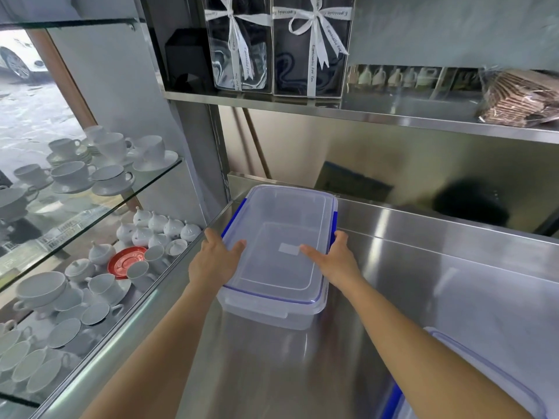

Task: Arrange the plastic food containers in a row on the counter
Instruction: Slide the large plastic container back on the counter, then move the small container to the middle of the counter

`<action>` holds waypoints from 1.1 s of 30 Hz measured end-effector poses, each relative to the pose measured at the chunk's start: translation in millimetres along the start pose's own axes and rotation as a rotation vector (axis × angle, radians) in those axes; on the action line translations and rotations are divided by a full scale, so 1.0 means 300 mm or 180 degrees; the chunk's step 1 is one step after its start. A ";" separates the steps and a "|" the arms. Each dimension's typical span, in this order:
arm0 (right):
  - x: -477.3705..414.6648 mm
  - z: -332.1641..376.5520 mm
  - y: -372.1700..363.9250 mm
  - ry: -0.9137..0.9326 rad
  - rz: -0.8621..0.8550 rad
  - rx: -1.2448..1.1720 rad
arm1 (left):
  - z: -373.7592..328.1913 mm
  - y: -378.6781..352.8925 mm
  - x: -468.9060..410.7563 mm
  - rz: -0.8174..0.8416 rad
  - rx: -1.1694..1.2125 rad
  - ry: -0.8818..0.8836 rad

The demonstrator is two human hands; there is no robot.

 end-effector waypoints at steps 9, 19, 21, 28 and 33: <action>0.021 0.044 0.059 0.0149 -0.0237 0.0130 | -0.047 0.044 -0.004 -0.0526 -0.0602 -0.0198; 0.246 -0.149 0.366 0.0196 -0.0758 0.0634 | -0.479 0.022 0.402 -0.0784 0.0227 -0.2038; 0.308 -0.210 0.420 0.0093 -0.0847 0.0776 | -0.538 -0.036 0.497 -0.0425 0.0419 -0.2214; 0.537 -0.396 0.585 -0.0393 -0.1254 0.1444 | -0.547 -0.340 0.753 0.1059 0.0159 -0.2142; 0.646 -0.540 0.639 -0.1011 -0.1156 0.1940 | -0.441 -0.485 0.842 0.2027 0.0252 -0.1187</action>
Point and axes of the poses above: each hand's wrist, its own x-axis away from the middle knuckle, its own y-axis out of the back of the hand, z = x × y, the point moved 10 cm from there along -x, towards the middle knuckle, and after that the axes turned 2 degrees about -z, right-handed, at the moved point
